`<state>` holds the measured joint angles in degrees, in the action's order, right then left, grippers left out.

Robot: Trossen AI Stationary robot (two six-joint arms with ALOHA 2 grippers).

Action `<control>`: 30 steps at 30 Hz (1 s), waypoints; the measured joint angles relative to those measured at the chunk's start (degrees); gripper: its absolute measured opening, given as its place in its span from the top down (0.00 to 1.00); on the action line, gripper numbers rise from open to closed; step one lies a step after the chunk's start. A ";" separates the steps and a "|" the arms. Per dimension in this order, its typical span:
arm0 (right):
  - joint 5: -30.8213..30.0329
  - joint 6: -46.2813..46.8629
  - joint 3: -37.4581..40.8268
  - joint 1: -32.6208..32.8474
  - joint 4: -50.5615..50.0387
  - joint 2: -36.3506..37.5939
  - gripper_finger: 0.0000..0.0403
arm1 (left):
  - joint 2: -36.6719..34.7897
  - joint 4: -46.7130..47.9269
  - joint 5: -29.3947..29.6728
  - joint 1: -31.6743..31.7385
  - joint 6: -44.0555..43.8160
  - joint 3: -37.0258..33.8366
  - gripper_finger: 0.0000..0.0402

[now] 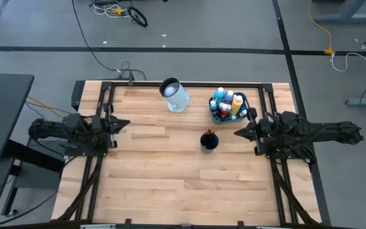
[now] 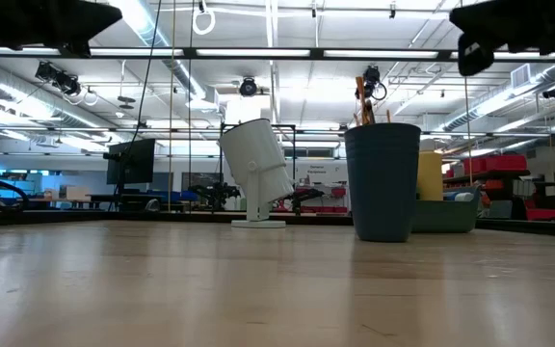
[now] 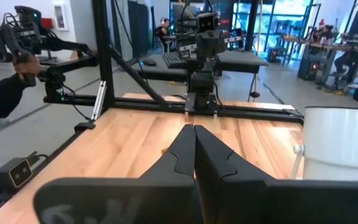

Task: Pick & Place Paint Supplies
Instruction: Return to Home Position

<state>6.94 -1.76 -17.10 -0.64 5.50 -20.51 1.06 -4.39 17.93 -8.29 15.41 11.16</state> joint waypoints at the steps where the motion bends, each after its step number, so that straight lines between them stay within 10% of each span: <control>1: 0.01 0.00 1.02 0.00 0.29 1.24 1.00 | -0.20 0.96 -0.02 0.00 -0.01 0.00 0.98; 17: -1.24 -0.66 16.35 0.00 1.19 19.15 1.00 | -0.26 -6.64 0.20 0.02 -0.20 -10.64 0.98; 30: -10.59 -6.85 16.20 0.00 -3.08 20.04 0.94 | -0.20 -4.04 0.67 0.02 -4.16 -10.69 0.90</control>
<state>-3.65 -8.61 -0.90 -0.64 2.42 -0.47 0.86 -8.43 18.61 -8.27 11.25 0.47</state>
